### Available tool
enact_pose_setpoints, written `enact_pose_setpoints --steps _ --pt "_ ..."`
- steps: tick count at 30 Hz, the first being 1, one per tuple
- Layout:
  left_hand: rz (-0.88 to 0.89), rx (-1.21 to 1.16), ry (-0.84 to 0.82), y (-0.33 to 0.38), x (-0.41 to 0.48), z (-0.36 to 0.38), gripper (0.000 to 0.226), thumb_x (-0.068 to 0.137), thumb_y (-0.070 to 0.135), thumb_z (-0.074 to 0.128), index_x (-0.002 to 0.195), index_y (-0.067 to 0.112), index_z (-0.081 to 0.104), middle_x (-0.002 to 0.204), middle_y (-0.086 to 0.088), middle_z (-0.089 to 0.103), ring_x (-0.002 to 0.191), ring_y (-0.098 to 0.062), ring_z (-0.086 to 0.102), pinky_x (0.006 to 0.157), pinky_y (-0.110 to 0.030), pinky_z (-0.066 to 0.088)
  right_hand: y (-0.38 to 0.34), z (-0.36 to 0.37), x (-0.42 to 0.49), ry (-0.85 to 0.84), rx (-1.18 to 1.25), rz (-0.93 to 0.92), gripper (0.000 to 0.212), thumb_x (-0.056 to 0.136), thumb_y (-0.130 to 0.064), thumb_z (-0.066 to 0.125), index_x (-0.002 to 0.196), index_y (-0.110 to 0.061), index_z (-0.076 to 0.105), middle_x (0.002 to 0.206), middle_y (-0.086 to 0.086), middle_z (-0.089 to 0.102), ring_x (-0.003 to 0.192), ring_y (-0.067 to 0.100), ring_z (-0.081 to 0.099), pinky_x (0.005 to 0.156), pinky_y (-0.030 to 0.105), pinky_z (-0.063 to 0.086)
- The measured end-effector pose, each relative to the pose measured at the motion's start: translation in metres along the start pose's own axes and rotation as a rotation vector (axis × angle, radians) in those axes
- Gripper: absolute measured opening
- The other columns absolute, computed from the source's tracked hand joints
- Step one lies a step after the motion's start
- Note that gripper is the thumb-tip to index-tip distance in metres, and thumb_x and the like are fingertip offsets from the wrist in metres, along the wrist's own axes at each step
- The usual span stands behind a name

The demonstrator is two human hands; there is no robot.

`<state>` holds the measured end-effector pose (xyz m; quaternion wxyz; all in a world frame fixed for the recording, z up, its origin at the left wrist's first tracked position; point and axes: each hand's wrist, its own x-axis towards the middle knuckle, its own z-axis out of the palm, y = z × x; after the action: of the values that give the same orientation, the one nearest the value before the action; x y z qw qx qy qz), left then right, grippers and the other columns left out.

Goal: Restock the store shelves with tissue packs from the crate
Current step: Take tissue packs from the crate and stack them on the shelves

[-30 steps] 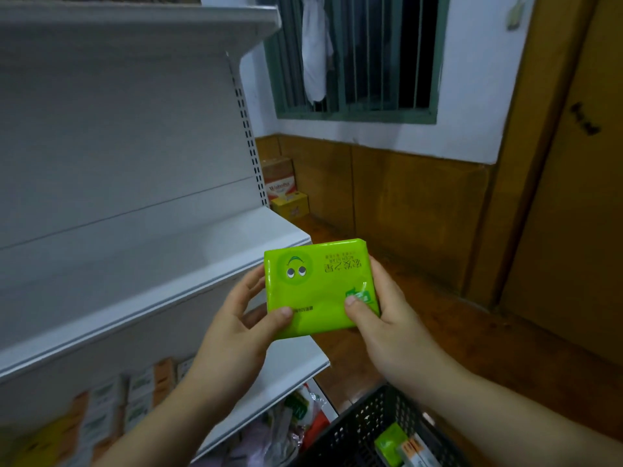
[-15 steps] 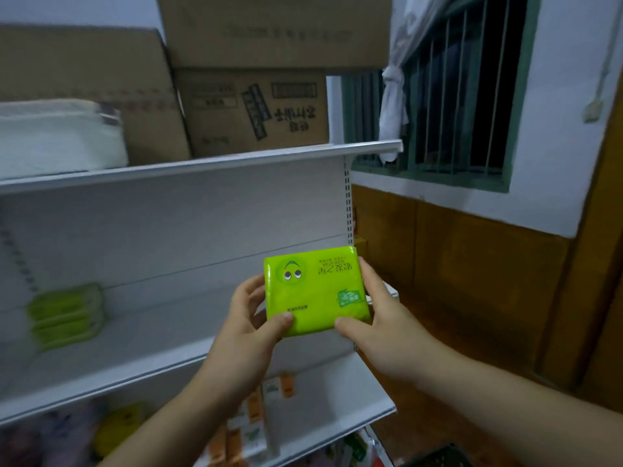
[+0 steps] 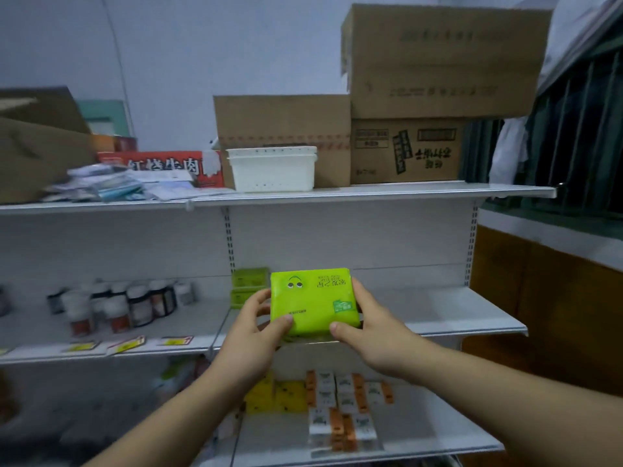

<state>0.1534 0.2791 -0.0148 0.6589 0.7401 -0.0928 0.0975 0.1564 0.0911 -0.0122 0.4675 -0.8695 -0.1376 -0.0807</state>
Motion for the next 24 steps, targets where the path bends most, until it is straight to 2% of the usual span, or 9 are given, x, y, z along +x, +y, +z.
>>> enact_pose_setpoints --steps 2,5,8,9,11,13,14,21,24 --pt "-0.016 -0.002 0.034 -0.003 -0.001 -0.024 0.04 0.091 0.011 0.055 0.125 0.028 0.043 0.117 0.005 0.055 0.093 -0.011 0.061 0.082 -0.032 0.051 -0.009 0.024 0.01 -0.013 0.031 -0.026 0.074 0.087 -0.03 0.062 0.145 -0.042 0.017 0.122 -0.009 0.06 0.107 0.015 0.058 0.1 0.035 0.045" --pt "-0.039 0.001 0.048 -0.01 0.0 -0.046 0.041 0.092 0.009 0.054 0.126 0.03 0.046 0.11 0.015 0.057 0.082 -0.004 0.06 0.065 -0.021 0.046 -0.011 0.052 0.021 -0.037 -0.01 -0.014 0.071 0.088 -0.035 0.061 0.144 -0.044 0.018 0.124 -0.011 0.059 0.111 0.013 0.056 0.099 0.031 0.043" --pt "-0.056 0.045 0.058 -0.021 0.01 -0.058 0.044 0.092 0.009 0.054 0.13 0.031 0.047 0.118 0.011 0.058 0.077 -0.001 0.059 0.058 -0.013 0.044 -0.008 0.066 0.036 -0.058 -0.026 0.007 0.069 0.089 -0.038 0.059 0.143 -0.046 0.018 0.124 -0.011 0.059 0.111 0.014 0.056 0.094 0.028 0.043" --pt "-0.062 0.058 0.061 -0.024 0.016 -0.059 0.045 0.092 0.01 0.054 0.131 0.031 0.047 0.12 0.011 0.058 0.082 -0.002 0.06 0.062 -0.012 0.045 -0.007 0.068 0.041 -0.062 -0.021 0.003 0.068 0.089 -0.037 0.059 0.143 -0.046 0.018 0.123 -0.011 0.059 0.11 0.014 0.056 0.093 0.027 0.043" --pt "-0.083 0.089 0.07 -0.032 0.029 -0.061 0.046 0.092 0.013 0.054 0.133 0.032 0.046 0.123 0.01 0.057 0.1 -0.009 0.06 0.081 -0.022 0.047 -0.002 0.069 0.057 -0.082 -0.002 0.0 0.066 0.09 -0.033 0.059 0.143 -0.044 0.02 0.12 -0.012 0.06 0.108 0.012 0.056 0.09 0.025 0.042" --pt "-0.109 0.113 0.063 -0.042 0.045 -0.058 0.049 0.092 0.014 0.055 0.136 0.032 0.044 0.127 0.01 0.057 0.112 -0.014 0.056 0.098 -0.034 0.044 0.01 0.069 0.075 -0.101 0.02 -0.005 0.066 0.091 -0.031 0.059 0.143 -0.041 0.022 0.119 -0.012 0.06 0.108 0.012 0.057 0.094 0.027 0.043" --pt "-0.119 0.116 0.058 -0.047 0.053 -0.057 0.049 0.092 0.014 0.054 0.136 0.031 0.043 0.127 0.009 0.056 0.113 -0.015 0.055 0.101 -0.038 0.043 0.015 0.07 0.084 -0.107 0.025 -0.005 0.066 0.091 -0.031 0.059 0.144 -0.04 0.022 0.12 -0.012 0.06 0.109 0.013 0.057 0.097 0.029 0.043" --pt "-0.233 0.195 0.122 -0.089 0.113 -0.039 0.047 0.09 0.015 0.056 0.133 0.022 0.039 0.128 0.0 0.055 0.11 -0.021 0.056 0.095 -0.041 0.044 0.06 0.079 0.141 -0.096 0.008 0.005 0.064 0.089 -0.025 0.062 0.143 -0.032 0.03 0.127 0.004 0.043 0.11 0.016 0.046 0.092 0.023 0.036" --pt "-0.274 0.204 0.135 -0.104 0.127 -0.03 0.049 0.09 0.011 0.056 0.135 0.019 0.04 0.126 -0.001 0.057 0.099 -0.019 0.058 0.086 -0.035 0.045 0.081 0.088 0.152 -0.097 0.039 0.051 0.063 0.087 -0.026 0.063 0.141 -0.032 0.033 0.129 0.003 0.048 0.117 0.02 0.049 0.099 0.03 0.04"
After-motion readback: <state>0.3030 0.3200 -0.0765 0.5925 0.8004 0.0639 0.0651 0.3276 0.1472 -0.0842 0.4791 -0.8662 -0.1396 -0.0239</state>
